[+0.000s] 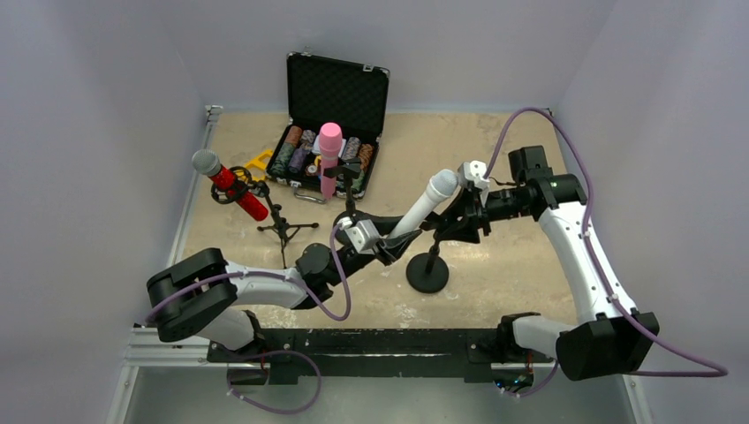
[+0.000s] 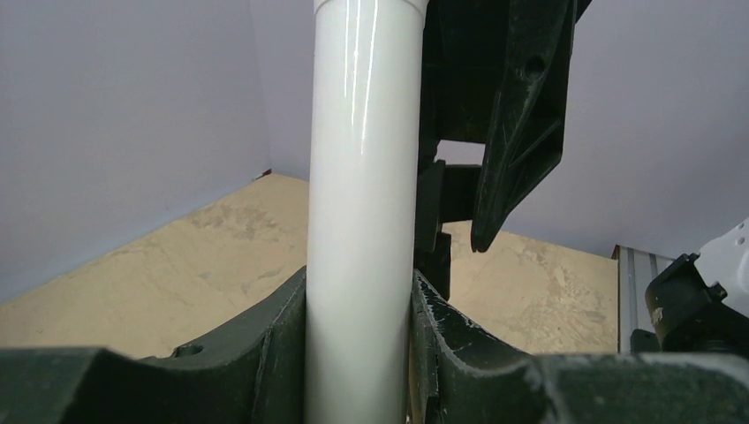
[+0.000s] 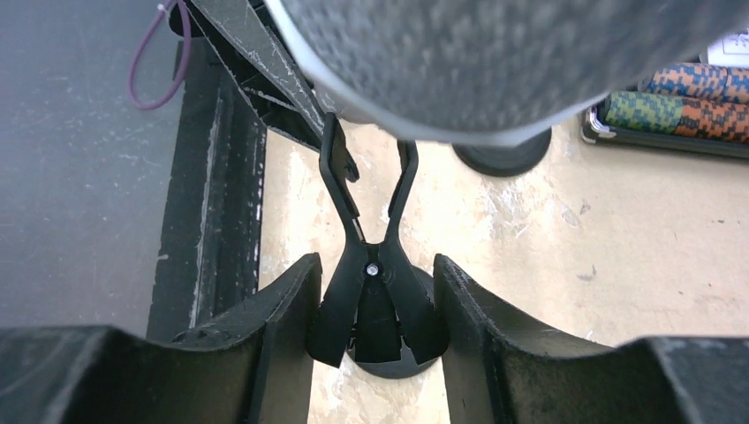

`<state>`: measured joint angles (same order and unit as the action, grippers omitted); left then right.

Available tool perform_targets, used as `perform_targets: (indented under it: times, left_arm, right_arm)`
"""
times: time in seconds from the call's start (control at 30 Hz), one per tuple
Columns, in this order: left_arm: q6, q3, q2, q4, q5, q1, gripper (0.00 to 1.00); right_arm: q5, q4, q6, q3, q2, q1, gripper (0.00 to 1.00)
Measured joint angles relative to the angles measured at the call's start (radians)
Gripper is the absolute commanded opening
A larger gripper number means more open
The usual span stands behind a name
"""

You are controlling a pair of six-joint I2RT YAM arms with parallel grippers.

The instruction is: Attach the microphones to the stand

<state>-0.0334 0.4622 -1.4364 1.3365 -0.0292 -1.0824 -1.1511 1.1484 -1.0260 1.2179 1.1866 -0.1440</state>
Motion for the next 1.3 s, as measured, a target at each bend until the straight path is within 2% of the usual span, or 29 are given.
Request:
perform_targets:
  times: [0.17,0.27,0.3,0.33,0.43,0.53,0.6,0.67,0.73,0.97,1.1,1.2,1.3]
  left_arm:
    - [-0.025,0.044,-0.027,0.01,0.004,0.0,0.0]
    - [-0.035,0.06,-0.047,0.015,0.008,0.001,0.0]
    - [-0.036,0.06,-0.051,0.021,0.008,0.001,0.0]
    - [-0.037,0.06,-0.052,0.025,0.01,0.001,0.0]
    - [-0.042,0.06,-0.059,0.03,0.01,0.001,0.0]
    - [-0.055,0.07,-0.075,0.034,0.01,0.002,0.0]
    - [-0.061,0.076,-0.087,0.042,0.01,0.002,0.0]
    - [-0.064,0.079,-0.097,0.053,0.011,0.002,0.0]
    - [-0.065,0.08,-0.103,0.06,0.011,0.002,0.0]
    - [-0.064,0.082,-0.105,0.045,0.038,-0.008,0.0]
    - [-0.064,0.082,-0.106,0.027,0.055,-0.016,0.0]
    - [-0.064,0.082,-0.106,0.024,0.058,-0.019,0.0]
    - [-0.064,0.082,-0.106,0.023,0.06,-0.019,0.0]
  right_arm:
    - [-0.083,0.02,-0.046,-0.006,0.038,0.03,0.45]
    - [-0.129,0.04,-0.08,-0.02,0.048,0.056,0.55]
    - [-0.143,0.048,-0.092,-0.024,0.049,0.062,0.55]
    - [-0.156,0.052,-0.103,-0.029,0.049,0.066,0.54]
    - [-0.18,0.064,-0.127,-0.042,0.046,0.067,0.33]
    - [-0.183,0.079,-0.146,-0.046,0.041,0.068,0.26]
    - [-0.181,0.089,-0.162,-0.045,0.041,0.072,0.3]
    - [-0.177,0.096,-0.168,-0.045,0.041,0.076,0.47]
    - [-0.175,0.098,-0.169,-0.043,0.042,0.078,0.56]
    - [-0.123,0.099,-0.126,-0.047,0.035,0.066,0.71]
    - [-0.079,0.092,-0.101,-0.048,0.007,0.065,0.72]
    - [-0.059,0.092,-0.093,-0.048,-0.012,0.065,0.65]
    - [-0.051,0.098,-0.095,-0.047,-0.015,0.065,0.64]
